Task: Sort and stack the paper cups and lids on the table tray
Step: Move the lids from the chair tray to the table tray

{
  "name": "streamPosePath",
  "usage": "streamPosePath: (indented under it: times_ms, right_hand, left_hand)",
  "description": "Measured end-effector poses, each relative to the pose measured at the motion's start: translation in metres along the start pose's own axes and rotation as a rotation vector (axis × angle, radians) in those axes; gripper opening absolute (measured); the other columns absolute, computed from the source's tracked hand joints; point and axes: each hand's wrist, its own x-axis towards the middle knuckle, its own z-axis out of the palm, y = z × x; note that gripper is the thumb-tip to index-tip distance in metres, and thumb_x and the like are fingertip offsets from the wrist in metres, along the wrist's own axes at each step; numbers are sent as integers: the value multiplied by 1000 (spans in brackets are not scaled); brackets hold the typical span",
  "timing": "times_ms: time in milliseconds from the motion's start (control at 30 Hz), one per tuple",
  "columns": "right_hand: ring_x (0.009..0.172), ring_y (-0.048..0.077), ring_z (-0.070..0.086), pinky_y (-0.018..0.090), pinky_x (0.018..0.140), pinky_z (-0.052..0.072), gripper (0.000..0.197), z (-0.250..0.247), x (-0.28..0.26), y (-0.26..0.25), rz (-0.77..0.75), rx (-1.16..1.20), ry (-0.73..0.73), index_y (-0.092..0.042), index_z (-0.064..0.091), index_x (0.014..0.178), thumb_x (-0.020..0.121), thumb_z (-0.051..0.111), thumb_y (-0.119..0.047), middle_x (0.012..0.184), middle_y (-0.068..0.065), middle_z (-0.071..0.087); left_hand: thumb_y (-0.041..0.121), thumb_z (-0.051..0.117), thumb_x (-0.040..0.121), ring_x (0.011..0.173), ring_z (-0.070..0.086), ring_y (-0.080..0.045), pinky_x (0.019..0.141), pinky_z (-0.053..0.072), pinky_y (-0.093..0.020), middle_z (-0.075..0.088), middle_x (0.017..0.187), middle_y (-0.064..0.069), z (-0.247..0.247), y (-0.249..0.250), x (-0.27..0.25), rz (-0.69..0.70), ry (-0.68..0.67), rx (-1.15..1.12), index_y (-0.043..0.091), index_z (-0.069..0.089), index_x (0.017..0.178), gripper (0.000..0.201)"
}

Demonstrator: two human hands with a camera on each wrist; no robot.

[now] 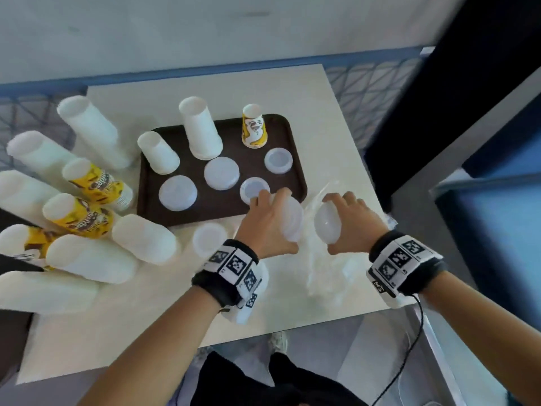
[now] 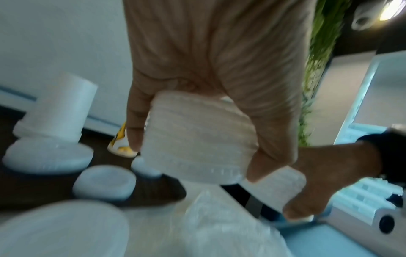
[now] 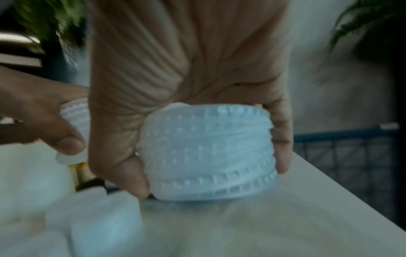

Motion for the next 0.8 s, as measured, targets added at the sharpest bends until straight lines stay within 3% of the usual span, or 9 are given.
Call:
streamPosePath:
  times_ms: [167, 300, 800]
  right_hand:
    - [116, 31, 41, 42, 85, 49, 98, 33, 15, 26, 53, 3, -63, -25, 26, 135, 54, 81, -31, 126, 7, 35]
    - [115, 30, 39, 40, 82, 50, 97, 45, 31, 32, 56, 1, -86, -25, 26, 134, 55, 82, -30, 126, 7, 33]
    - [111, 31, 40, 41, 83, 51, 96, 62, 52, 34, 97, -10, -64, -22, 27, 134, 57, 82, -31, 125, 10, 34]
  left_hand:
    - [33, 79, 56, 113, 31, -30, 84, 48, -43, 30, 124, -9, 52, 8, 21, -61, -79, 30, 21, 21, 135, 98]
    - [31, 78, 59, 113, 33, -30, 79, 48, -40, 29, 127, -10, 73, 11, 34, -109, -121, 88, 22, 21, 136, 96]
    - [34, 79, 61, 116, 34, -30, 82, 46, -39, 28, 130, -12, 99, 10, 58, -203, -112, 161, 22, 19, 138, 98]
